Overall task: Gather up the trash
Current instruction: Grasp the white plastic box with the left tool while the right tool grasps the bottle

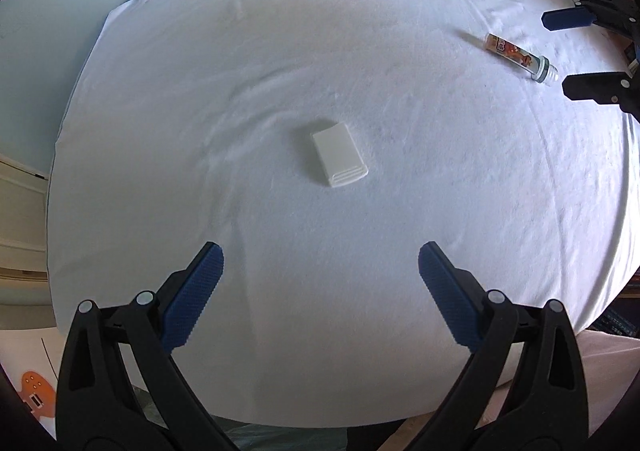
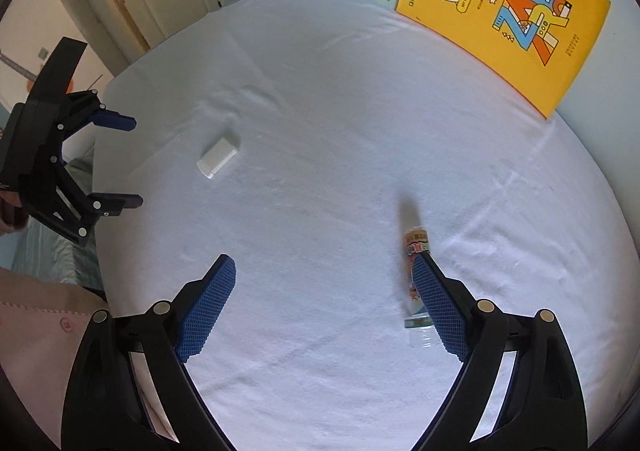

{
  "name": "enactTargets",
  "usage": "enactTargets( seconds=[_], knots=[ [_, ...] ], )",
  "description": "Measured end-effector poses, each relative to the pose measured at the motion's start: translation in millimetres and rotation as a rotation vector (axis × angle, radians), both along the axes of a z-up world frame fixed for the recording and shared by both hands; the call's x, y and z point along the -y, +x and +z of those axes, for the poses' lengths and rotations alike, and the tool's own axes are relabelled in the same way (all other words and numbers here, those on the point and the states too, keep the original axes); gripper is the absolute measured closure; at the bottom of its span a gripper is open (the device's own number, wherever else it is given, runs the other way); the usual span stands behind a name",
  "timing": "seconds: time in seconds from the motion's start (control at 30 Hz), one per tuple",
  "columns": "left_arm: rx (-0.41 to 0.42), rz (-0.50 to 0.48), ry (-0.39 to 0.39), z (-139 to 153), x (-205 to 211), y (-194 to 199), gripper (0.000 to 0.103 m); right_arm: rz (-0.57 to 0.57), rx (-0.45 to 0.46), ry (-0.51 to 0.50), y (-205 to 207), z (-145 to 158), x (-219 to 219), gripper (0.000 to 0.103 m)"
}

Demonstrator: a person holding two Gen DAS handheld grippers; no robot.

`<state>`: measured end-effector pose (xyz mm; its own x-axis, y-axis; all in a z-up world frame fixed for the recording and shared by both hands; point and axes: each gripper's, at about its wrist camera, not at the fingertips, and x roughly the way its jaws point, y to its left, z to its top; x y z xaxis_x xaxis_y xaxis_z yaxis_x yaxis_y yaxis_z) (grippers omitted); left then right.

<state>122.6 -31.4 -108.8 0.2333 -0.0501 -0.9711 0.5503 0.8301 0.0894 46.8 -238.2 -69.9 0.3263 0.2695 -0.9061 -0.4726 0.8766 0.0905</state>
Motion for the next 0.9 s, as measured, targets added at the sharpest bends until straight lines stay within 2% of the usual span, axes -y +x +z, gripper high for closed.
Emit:
enactTargets(
  seconds=[0.3, 0.6, 0.7, 0.77, 0.83, 0.9],
  knots=[
    [-0.034, 0.042, 0.007, -19.4, 24.2, 28.9, 0.007, -0.023, -0.026, -0.028, 20.3, -25.6, 35.3, 0.014],
    [-0.079, 0.064, 0.03, -37.2, 31.5, 53.9, 0.01, -0.009, -0.053, -0.051, 24.1, -45.6, 47.6, 0.016],
    [-0.083, 0.082, 0.027, -39.6, 29.1, 62.5, 0.014, -0.01, -0.066, -0.056, 25.4, -50.5, 50.7, 0.026],
    [-0.097, 0.109, 0.016, -42.2, 24.6, 68.3, 0.014, -0.015, -0.084, -0.055, 26.6, -54.8, 53.0, 0.028],
    [-0.116, 0.134, -0.014, -43.6, 18.4, 71.8, 0.015, -0.019, -0.089, -0.065, 27.6, -57.3, 54.1, 0.039],
    [-0.123, 0.162, -0.032, -44.6, 11.4, 72.6, 0.026, -0.023, -0.1, -0.065, 28.2, -60.0, 54.9, 0.042]
  ],
)
